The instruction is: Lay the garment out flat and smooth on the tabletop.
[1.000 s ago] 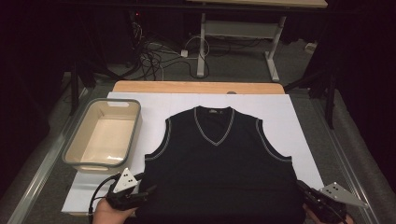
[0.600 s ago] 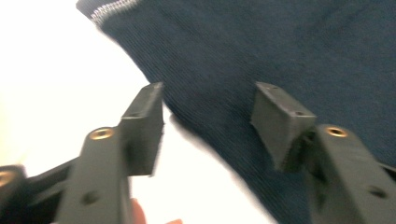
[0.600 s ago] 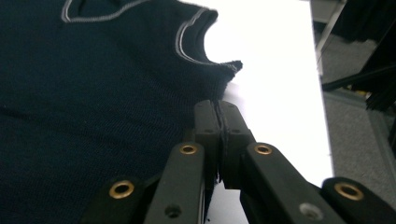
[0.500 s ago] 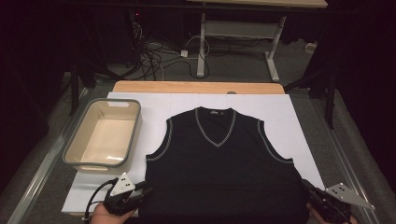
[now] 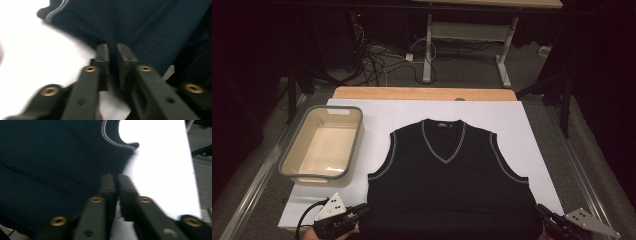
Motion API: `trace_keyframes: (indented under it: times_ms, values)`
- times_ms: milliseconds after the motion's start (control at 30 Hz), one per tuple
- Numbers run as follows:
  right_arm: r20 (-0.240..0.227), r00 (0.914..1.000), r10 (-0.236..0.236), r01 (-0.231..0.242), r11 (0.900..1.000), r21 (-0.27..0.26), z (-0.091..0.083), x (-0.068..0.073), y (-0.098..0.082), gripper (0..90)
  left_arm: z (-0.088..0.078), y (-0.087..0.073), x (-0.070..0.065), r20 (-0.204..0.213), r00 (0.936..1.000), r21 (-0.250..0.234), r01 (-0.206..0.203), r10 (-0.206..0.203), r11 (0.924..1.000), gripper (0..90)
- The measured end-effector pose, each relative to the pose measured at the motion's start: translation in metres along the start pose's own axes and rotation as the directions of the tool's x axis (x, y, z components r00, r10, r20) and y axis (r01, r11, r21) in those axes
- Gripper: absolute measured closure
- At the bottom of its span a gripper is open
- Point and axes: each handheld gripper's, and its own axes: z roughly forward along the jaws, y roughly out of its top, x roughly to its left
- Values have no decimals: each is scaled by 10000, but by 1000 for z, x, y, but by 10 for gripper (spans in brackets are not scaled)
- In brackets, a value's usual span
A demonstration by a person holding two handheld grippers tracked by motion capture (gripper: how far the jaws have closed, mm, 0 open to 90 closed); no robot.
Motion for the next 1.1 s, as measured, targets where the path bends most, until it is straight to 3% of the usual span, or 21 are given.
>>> trace_keyframes:
  times_ms: [67, 167, 333, 467, 567, 733, 833, 1100]
  values:
    - [-225, 9997, -59, 56, 9999, -128, 1, 2, 3, 650, 1, 2, 1, 47, 9998, -300, 169, -168, 9994, 623]
    - [-312, 9994, -172, 165, 9996, -240, 4, 4, 7, 495, 4, 8, 1, -101, 9999, -704, 109, -116, 9975, 506]
    - [-785, 9969, -111, 72, 9987, -504, 11, 6, 16, 315, 17, 22, -2, -38, 9999, -948, 96, -100, 9955, 348]
    - [-1113, 9937, 97, -187, 9966, -799, 18, 6, 23, 205, 29, 34, -7, -31, 10000, -1037, -40, 37, 9946, 274]
    - [-1036, 9946, -42, -56, 9956, -938, 25, 7, 30, 143, 37, 42, -10, -350, 9994, -990, -93, 58, 9950, 152]
    - [-853, 9963, 40, -139, 9931, -1160, 34, 9, 37, 16, 43, 50, -10, -275, 9996, -1101, -109, 79, 9939, 90]
    - [-727, 9974, 6, -96, 9921, -1247, 40, 11, 37, 0, 46, 55, -6, -99, 9999, -999, -130, 121, 9949, 3]
    - [-589, 9982, -130, 73, 9952, -971, 51, 16, 43, 0, 48, 61, -4, -265, 9994, -1060, -256, 229, 9940, 0]
